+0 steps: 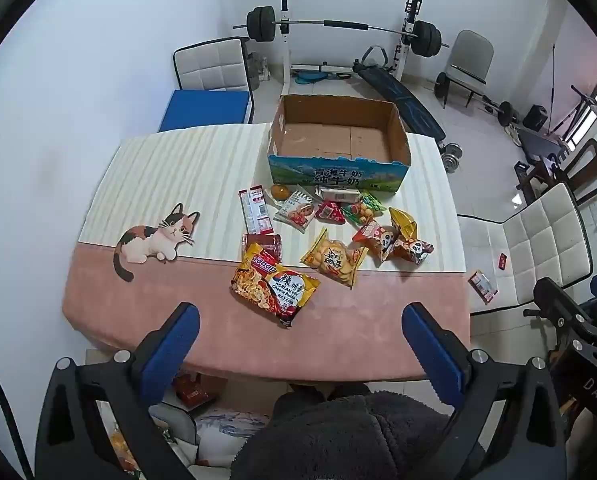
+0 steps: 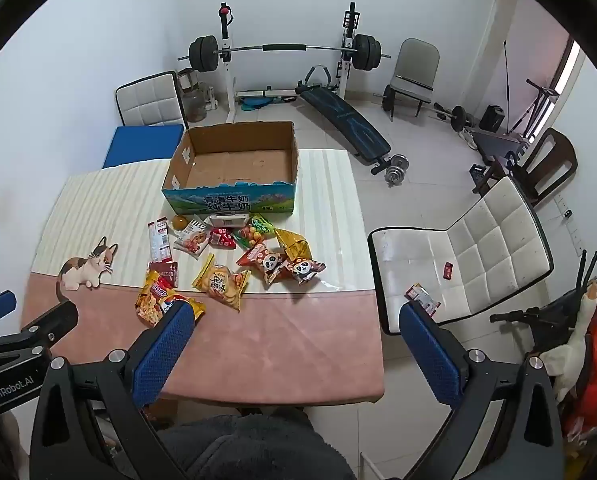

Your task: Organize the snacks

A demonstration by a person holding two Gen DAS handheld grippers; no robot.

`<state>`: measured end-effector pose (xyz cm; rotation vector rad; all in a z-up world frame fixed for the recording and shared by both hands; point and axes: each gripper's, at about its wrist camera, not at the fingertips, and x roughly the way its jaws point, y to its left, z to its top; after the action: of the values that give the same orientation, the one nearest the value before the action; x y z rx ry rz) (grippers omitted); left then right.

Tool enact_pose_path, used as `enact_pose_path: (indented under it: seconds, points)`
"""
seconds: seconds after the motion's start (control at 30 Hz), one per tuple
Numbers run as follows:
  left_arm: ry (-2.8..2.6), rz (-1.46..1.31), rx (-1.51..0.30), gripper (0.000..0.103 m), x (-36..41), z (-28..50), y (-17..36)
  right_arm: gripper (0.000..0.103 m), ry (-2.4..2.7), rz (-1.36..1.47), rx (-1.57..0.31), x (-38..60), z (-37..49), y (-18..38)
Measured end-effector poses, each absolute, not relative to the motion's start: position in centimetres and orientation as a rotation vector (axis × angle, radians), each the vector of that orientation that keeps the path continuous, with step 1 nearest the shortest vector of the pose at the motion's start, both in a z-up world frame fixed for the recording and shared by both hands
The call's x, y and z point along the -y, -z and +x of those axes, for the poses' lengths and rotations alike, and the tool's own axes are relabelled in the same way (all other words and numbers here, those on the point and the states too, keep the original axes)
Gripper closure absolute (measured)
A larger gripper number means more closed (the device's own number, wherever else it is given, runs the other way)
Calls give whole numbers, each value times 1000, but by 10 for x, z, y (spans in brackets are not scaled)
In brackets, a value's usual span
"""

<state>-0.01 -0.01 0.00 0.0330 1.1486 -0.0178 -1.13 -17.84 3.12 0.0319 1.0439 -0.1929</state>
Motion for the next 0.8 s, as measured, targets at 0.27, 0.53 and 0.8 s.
enact_pose_path:
  seconds: [0.27, 0.53, 0.8]
  points:
    - [29, 21, -1147, 0, 0, 0, 0, 0, 188, 41, -1050, 177, -12, -30]
    - [24, 21, -1142, 0, 0, 0, 0, 0, 186, 37, -1050, 173, -14, -29]
    - [24, 25, -1140, 0, 1, -1, 0, 0, 171, 33, -1051, 175, -15, -33]
